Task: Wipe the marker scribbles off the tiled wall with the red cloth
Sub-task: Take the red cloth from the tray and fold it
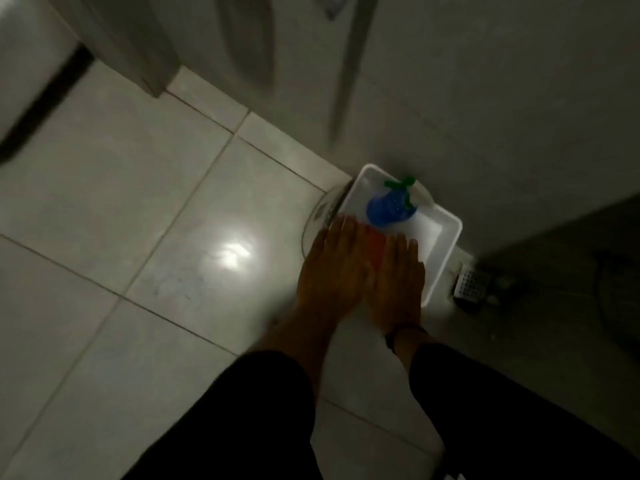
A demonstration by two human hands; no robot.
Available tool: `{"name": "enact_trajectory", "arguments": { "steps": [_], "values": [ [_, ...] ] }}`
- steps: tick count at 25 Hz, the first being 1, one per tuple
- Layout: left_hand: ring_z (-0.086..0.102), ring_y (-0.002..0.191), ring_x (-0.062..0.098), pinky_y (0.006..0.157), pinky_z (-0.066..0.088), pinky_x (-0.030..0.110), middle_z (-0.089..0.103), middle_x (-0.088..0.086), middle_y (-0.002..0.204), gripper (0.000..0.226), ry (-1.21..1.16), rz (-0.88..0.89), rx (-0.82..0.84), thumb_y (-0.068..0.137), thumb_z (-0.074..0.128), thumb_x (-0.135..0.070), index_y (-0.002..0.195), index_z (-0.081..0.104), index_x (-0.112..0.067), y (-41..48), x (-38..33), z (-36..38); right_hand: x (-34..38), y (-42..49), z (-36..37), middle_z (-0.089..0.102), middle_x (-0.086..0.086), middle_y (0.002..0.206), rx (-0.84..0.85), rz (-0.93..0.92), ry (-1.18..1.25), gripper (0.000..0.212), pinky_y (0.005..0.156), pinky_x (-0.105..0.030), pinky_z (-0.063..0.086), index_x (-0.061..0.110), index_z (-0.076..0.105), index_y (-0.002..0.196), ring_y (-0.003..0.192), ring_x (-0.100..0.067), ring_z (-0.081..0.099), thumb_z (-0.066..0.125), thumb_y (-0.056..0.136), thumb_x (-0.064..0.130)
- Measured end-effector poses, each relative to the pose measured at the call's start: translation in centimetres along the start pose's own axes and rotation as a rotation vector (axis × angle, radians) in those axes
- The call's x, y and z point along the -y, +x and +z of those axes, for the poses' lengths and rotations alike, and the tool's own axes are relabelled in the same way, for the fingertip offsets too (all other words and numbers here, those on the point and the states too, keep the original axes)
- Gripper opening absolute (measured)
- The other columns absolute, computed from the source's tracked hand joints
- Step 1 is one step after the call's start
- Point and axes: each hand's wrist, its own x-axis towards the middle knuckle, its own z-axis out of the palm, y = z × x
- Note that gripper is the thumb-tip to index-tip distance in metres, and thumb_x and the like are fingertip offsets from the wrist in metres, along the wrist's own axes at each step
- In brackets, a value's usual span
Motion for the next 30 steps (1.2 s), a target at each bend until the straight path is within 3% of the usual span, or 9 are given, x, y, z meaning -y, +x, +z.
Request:
{"name": "enact_trajectory", "arguments": {
  "steps": [4,8,11,14,18,22,24,27,30],
  "values": [
    [0.054,0.145,0.033,0.116,0.048,0.044,0.052,0.013,0.159,0.073,-0.128,-0.178,0.218,0.104,0.056,-0.04,0.166,0.033,-0.008,7.2,-0.2,6.7,-4.4,6.7,5.0,0.043,-0.013,0.168,0.09,0.348,0.275,0.072,0.128,-0.055,0.038,0.018,0.034,0.166,0.153,-0.039,0.045,0.059,0.104,0.045],
    [0.057,0.14,0.038,0.112,0.05,0.047,0.052,0.02,0.154,0.063,-0.033,-0.424,0.244,0.108,0.054,-0.031,0.161,0.035,-0.002,11.2,-1.4,11.9,-6.3,10.8,8.1,0.039,-0.02,0.167,0.151,0.552,0.54,0.087,0.126,-0.051,0.044,0.01,0.029,0.166,0.149,-0.042,0.049,0.076,0.097,0.033],
    [0.061,0.134,0.035,0.106,0.052,0.046,0.058,0.016,0.146,0.055,-0.139,-0.546,0.181,0.104,0.062,-0.031,0.152,0.045,-0.007,13.4,-1.9,14.6,-7.8,12.7,9.5,0.054,-0.017,0.156,0.128,0.662,0.805,0.069,0.123,-0.051,0.05,0.007,0.043,0.157,0.14,-0.04,0.058,0.075,0.097,0.019],
    [0.065,0.128,0.034,0.095,0.052,0.043,0.061,0.014,0.14,0.05,-0.437,-0.625,0.15,0.101,0.065,-0.034,0.143,0.052,-0.01,14.0,-2.0,14.2,-9.0,12.7,8.8,0.072,-0.025,0.134,0.135,0.639,0.923,0.031,0.115,-0.064,0.055,-0.004,0.069,0.129,0.128,-0.05,0.068,0.07,0.1,0.008],
    [0.065,0.099,0.023,0.083,0.05,0.038,0.061,0.006,0.12,0.048,-0.763,-0.594,0.044,0.095,0.067,-0.051,0.128,0.059,-0.016,11.6,-1.9,10.0,-7.1,10.6,5.0,0.076,-0.03,0.122,-0.01,0.615,1.009,0.033,0.105,-0.064,0.061,-0.008,0.072,0.125,0.12,-0.053,0.071,0.068,0.092,-0.005],
    [0.065,0.085,0.008,0.081,0.055,0.033,0.07,-0.009,0.102,0.046,-0.94,-0.532,-0.015,0.091,0.068,-0.059,0.125,0.059,-0.028,5.2,0.7,3.5,-1.6,4.9,0.0,0.075,-0.005,0.091,-0.089,0.52,1.104,0.022,0.066,-0.03,0.063,0.015,0.068,0.112,0.098,-0.032,0.071,0.068,0.096,-0.001],
    [0.071,0.086,0.009,0.08,0.059,0.032,0.077,-0.01,0.101,0.05,-1.005,-0.517,-0.088,0.083,0.071,-0.06,0.124,0.063,-0.034,1.3,3.2,0.6,1.5,1.9,-2.5,0.077,-0.003,0.081,-0.015,0.448,1.204,0.03,0.07,-0.033,0.06,0.026,0.071,0.097,0.094,-0.03,0.07,0.062,0.098,-0.002],
    [0.066,0.064,0.002,0.06,0.051,0.022,0.072,-0.011,0.074,0.05,-1.322,-0.534,-0.129,0.062,0.068,-0.052,0.109,0.067,-0.036,-4.8,7.0,-1.9,6.8,-2.1,-3.7,0.089,-0.003,0.087,0.261,0.455,1.495,0.042,0.08,-0.046,0.071,0.03,0.09,0.083,0.081,-0.024,0.085,0.056,0.08,0.005],
    [0.067,0.063,-0.002,0.058,0.049,0.013,0.073,-0.017,0.07,0.045,-1.464,-0.587,-0.215,0.059,0.07,-0.05,0.103,0.067,-0.04,-9.8,11.3,-1.3,12.3,-4.7,-1.1,0.088,-0.016,0.108,0.51,0.436,1.531,0.04,0.084,-0.053,0.07,0.019,0.09,0.104,0.09,-0.03,0.086,0.061,0.076,0.02]
  ]
}}
